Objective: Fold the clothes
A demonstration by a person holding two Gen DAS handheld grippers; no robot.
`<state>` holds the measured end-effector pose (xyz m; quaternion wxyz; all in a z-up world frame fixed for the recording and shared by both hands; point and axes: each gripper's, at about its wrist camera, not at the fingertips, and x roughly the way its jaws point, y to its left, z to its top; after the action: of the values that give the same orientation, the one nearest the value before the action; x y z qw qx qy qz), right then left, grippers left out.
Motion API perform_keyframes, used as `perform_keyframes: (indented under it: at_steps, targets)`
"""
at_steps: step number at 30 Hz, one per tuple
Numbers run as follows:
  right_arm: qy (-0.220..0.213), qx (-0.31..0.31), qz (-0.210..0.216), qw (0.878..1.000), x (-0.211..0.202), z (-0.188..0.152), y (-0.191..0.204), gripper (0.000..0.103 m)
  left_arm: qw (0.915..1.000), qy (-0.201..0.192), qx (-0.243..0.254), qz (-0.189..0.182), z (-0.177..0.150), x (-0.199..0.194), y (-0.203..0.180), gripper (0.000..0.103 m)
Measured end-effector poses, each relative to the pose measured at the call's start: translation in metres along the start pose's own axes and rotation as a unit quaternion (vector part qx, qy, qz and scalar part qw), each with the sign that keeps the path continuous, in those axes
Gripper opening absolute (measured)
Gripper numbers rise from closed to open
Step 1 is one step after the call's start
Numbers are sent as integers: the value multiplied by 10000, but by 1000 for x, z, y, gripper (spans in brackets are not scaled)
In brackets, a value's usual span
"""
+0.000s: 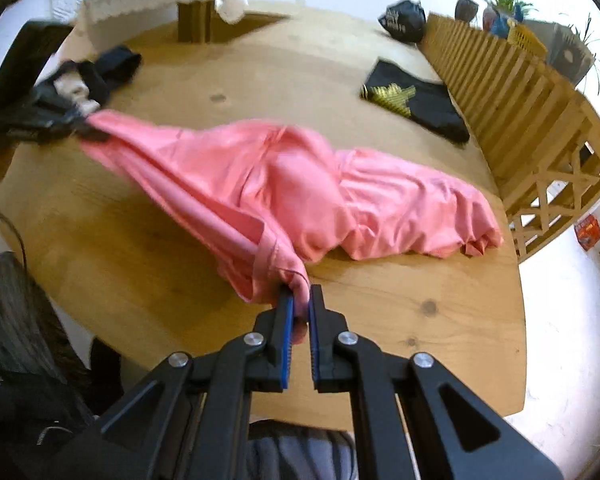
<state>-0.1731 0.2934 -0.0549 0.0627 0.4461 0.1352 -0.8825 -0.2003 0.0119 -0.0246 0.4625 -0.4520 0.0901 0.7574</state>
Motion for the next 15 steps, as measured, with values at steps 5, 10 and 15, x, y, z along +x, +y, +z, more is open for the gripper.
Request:
perform_keyframes:
  at_steps: [5,10,15]
  targets:
    - [-262,118,-96,9995,-4,18,-22,7,9991,227,254,265,31,14,-3,6]
    - [143,247,-272,9992,68,40,-60,7,9962,786,-81,380,75,86,29,10]
    - [364,640,-339,9967,106,54,-92,10,9917,850,-563,778,101,124,60,41]
